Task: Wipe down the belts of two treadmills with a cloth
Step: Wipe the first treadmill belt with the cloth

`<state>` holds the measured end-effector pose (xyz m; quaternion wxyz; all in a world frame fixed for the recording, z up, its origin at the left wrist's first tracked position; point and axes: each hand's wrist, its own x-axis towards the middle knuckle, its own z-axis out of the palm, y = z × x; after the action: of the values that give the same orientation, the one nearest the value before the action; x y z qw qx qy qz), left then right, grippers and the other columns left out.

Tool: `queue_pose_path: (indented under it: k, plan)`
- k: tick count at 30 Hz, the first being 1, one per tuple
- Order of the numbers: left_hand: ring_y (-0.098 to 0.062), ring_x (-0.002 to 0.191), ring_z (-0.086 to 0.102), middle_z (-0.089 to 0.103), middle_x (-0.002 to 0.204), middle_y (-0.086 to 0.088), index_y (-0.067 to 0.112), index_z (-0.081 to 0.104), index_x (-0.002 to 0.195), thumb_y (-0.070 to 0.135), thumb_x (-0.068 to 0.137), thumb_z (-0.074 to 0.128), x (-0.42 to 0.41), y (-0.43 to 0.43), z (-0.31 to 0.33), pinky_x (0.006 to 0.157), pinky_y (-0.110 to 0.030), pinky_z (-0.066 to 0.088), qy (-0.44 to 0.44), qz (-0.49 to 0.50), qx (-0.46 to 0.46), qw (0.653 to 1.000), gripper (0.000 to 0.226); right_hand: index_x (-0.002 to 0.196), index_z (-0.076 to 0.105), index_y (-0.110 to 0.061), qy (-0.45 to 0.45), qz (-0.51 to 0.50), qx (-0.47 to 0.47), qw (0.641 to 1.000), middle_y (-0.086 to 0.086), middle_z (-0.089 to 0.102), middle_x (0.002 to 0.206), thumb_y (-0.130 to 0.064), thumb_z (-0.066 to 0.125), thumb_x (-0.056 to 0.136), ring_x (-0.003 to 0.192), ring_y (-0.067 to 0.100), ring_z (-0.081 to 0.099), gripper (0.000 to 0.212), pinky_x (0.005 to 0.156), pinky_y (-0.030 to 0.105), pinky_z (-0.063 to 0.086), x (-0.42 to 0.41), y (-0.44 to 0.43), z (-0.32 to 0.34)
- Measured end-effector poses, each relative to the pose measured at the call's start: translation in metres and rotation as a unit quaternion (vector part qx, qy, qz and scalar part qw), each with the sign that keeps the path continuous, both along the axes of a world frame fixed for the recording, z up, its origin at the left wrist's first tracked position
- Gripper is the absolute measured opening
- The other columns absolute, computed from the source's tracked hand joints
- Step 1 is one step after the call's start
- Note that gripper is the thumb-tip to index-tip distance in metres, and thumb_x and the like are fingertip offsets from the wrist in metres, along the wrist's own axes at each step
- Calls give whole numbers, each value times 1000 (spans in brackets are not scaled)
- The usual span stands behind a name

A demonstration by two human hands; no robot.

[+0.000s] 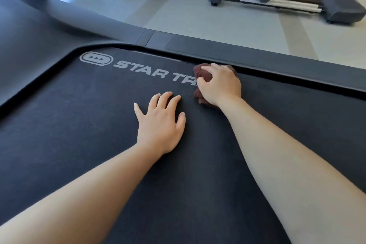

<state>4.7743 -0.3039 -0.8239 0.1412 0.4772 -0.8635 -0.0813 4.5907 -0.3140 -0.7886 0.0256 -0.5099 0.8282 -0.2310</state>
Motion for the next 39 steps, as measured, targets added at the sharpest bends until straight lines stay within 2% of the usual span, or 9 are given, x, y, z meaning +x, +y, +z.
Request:
queue_pose_path:
  k: [4, 7, 10, 16, 18, 21, 27, 32, 39]
  plan:
    - [-11, 138, 12, 25, 148, 14, 36, 31, 139, 48, 91, 28, -2, -2, 4, 108, -64, 5, -6, 7, 10, 1000, 50, 124, 57, -34, 6, 18, 12, 1000, -5, 56, 125, -45, 44, 84, 121, 22, 43, 44, 98, 44, 40, -11, -34, 1]
    - [-11, 139, 12, 25, 149, 15, 37, 31, 139, 47, 92, 31, 0, -2, 6, 109, -63, 3, -7, 14, 19, 1000, 48, 133, 50, -32, 5, 35, 43, 998, -3, 47, 140, -47, 43, 87, 130, 23, 37, 49, 103, 46, 35, -8, -27, 1]
    - [-12, 140, 12, 25, 150, 15, 37, 31, 140, 47, 92, 31, 0, -3, 8, 110, -62, 2, -12, 20, 23, 999, 49, 134, 49, -32, 3, 38, 49, 998, -3, 41, 146, -48, 44, 87, 134, 22, 32, 50, 104, 47, 31, -2, 6, 2]
    - [-17, 140, 15, 28, 150, 10, 31, 34, 140, 45, 94, 33, 0, 1, 8, 109, -63, 3, -5, 17, 17, 1000, 48, 135, 49, -34, -7, -32, 10, 999, -4, 35, 151, -45, 45, 86, 138, 19, 27, 50, 106, 51, 26, 12, 102, -7]
    - [-20, 140, 16, 29, 150, 7, 27, 36, 140, 40, 95, 34, -1, 3, 12, 109, -63, 7, -12, -12, 14, 1000, 48, 135, 48, -34, -10, -52, 16, 998, -5, 34, 152, -45, 45, 86, 139, 18, 25, 50, 108, 51, 24, 18, 126, -7]
    - [-22, 140, 20, 31, 150, 4, 25, 39, 140, 36, 96, 35, -7, 6, 18, 110, -60, 13, -30, -108, 21, 994, 46, 136, 47, -35, -15, -90, 27, 995, -6, 33, 152, -44, 45, 87, 140, 17, 24, 50, 109, 51, 23, 32, 158, -6]
    - [-22, 141, 15, 29, 151, 4, 28, 39, 139, 39, 96, 34, -27, 43, 19, 110, -62, 5, -16, -143, 65, 988, 45, 137, 45, -37, 1, -149, 41, 988, -7, 32, 152, -45, 42, 87, 141, 17, 23, 51, 108, 52, 24, 56, 205, -8]
    - [-14, 140, 18, 30, 150, 5, 25, 37, 141, 37, 96, 34, -50, 39, 17, 110, -61, 3, 30, -96, 58, 993, 46, 132, 51, -36, 4, -143, 23, 989, -9, 36, 150, -45, 44, 85, 139, 15, 26, 49, 110, 50, 23, 34, 189, -7]
    - [-12, 142, 11, 23, 154, 5, 31, 29, 143, 42, 95, 27, -74, 20, 2, 111, -58, 1, 11, -51, 10, 999, 50, 129, 56, -33, 9, -90, -8, 996, -11, 43, 144, -45, 44, 85, 133, 16, 34, 47, 107, 47, 30, -39, 113, -6]
